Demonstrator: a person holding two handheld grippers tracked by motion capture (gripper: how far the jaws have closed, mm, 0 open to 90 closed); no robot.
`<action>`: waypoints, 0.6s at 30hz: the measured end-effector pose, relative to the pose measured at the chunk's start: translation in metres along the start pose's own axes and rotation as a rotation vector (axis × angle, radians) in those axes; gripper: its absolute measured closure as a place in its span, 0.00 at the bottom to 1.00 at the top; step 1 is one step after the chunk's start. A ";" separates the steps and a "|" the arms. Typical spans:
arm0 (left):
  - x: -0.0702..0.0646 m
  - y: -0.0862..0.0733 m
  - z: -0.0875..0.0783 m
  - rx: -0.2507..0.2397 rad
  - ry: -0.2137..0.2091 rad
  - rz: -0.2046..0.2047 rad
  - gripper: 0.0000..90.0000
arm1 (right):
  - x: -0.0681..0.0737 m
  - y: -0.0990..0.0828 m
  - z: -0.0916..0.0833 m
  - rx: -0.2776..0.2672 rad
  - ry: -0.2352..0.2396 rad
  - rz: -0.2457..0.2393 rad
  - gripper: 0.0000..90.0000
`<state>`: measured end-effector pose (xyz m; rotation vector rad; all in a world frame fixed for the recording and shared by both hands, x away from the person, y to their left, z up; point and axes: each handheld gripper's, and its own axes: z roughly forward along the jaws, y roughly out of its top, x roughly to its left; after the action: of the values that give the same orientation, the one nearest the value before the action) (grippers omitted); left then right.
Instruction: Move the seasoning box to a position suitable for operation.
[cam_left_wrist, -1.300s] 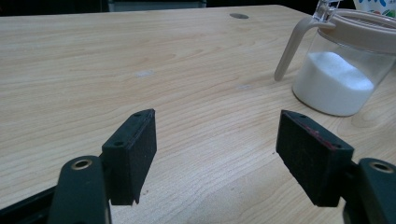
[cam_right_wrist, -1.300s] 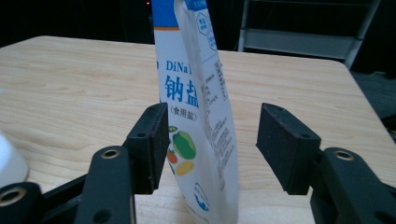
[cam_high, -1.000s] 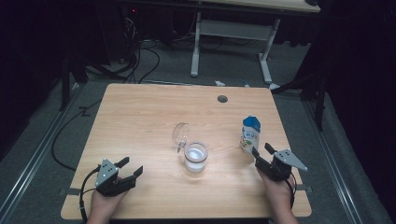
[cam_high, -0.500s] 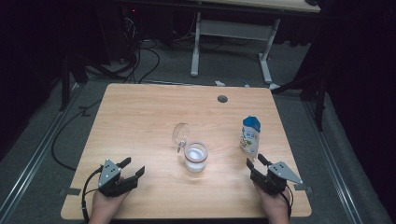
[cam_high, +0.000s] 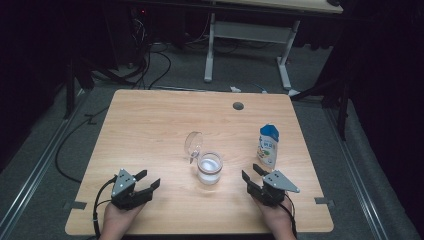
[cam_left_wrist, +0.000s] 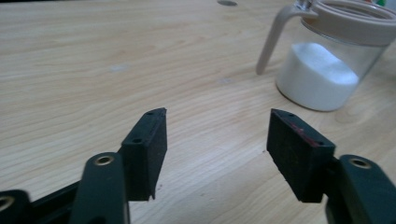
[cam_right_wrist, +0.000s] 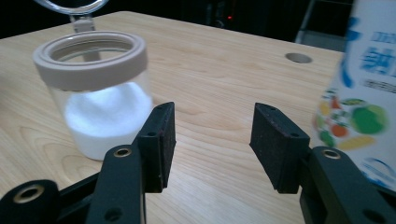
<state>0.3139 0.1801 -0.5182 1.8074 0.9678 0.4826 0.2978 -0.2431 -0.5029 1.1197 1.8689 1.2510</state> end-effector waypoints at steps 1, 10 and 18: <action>-0.002 0.001 0.001 0.007 -0.005 0.005 0.40 | 0.000 0.000 0.000 0.000 0.000 0.000 0.56; -0.019 0.015 0.021 0.000 -0.006 -0.024 0.48 | 0.008 0.022 0.027 -0.001 0.037 -0.008 0.63; -0.027 0.037 0.040 -0.008 -0.018 -0.048 0.63 | 0.016 0.013 0.028 0.031 0.048 -0.021 0.70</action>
<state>0.3406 0.1287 -0.4996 1.7742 0.9939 0.4391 0.3187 -0.2151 -0.5012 1.0927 1.9366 1.2515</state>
